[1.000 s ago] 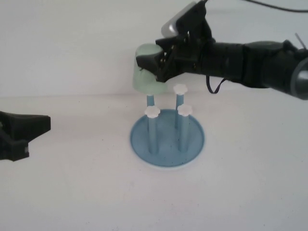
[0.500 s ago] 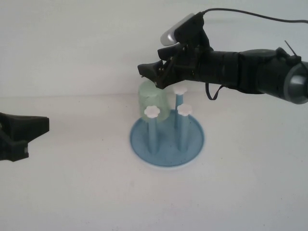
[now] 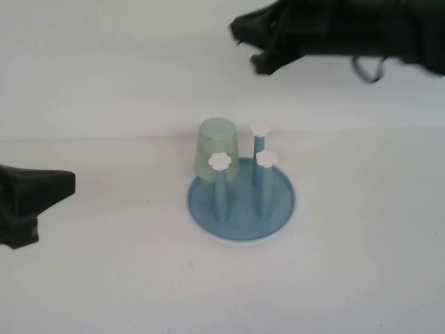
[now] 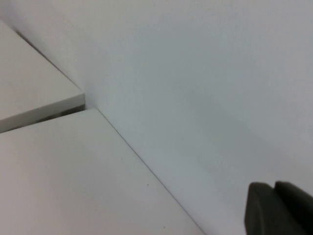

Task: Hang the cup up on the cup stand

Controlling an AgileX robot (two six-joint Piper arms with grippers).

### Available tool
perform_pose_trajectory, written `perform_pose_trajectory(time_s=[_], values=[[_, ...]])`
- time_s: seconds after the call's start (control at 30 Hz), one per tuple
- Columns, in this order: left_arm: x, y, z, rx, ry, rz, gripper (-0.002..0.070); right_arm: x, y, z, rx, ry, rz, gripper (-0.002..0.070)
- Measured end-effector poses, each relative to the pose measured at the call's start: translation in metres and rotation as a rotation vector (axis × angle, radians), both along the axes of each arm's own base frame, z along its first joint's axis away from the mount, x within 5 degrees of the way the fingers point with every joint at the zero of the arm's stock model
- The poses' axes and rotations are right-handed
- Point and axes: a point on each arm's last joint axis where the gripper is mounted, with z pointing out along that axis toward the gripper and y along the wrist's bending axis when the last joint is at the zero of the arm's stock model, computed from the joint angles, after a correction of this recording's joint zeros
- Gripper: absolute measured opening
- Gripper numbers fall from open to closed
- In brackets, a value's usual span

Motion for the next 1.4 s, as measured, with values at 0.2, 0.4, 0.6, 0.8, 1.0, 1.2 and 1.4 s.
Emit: perform_pose_trajectory(time_s=[0.2,0.4,0.6,0.8,1.0,1.2,1.4], values=[[-0.023,-0.009,0.013,0.018,-0.069,-0.05,0.0,-0.038,-0.058,0.066,0.004,-0.014,-0.063,0.001],[-0.049,-0.023,0.019,0.071,-0.081,-0.128,0.0,-0.086,-0.109,0.078,-0.011,-0.057,-0.217,0.0008],[-0.068,-0.024,0.017,0.083,-0.05,-0.081,0.0,-0.158,-0.13,0.043,0.014,-0.081,-0.278,0.0007],[-0.064,-0.02,-0.004,-0.005,-0.051,0.052,0.0,-0.237,-0.152,-0.007,0.102,-0.138,-0.362,0.0007],[-0.052,-0.011,-0.028,-0.111,-0.084,0.219,0.0,-0.266,-0.164,-0.07,0.081,-0.062,-0.422,0.0006],[-0.051,-0.012,-0.023,-0.129,-0.164,0.208,0.0,-0.266,-0.169,-0.085,0.053,-0.036,-0.477,0.0005],[-0.053,-0.016,-0.021,-0.164,-0.152,0.163,0.0,-0.266,-0.169,-0.085,0.058,-0.034,-0.482,0.0005]])
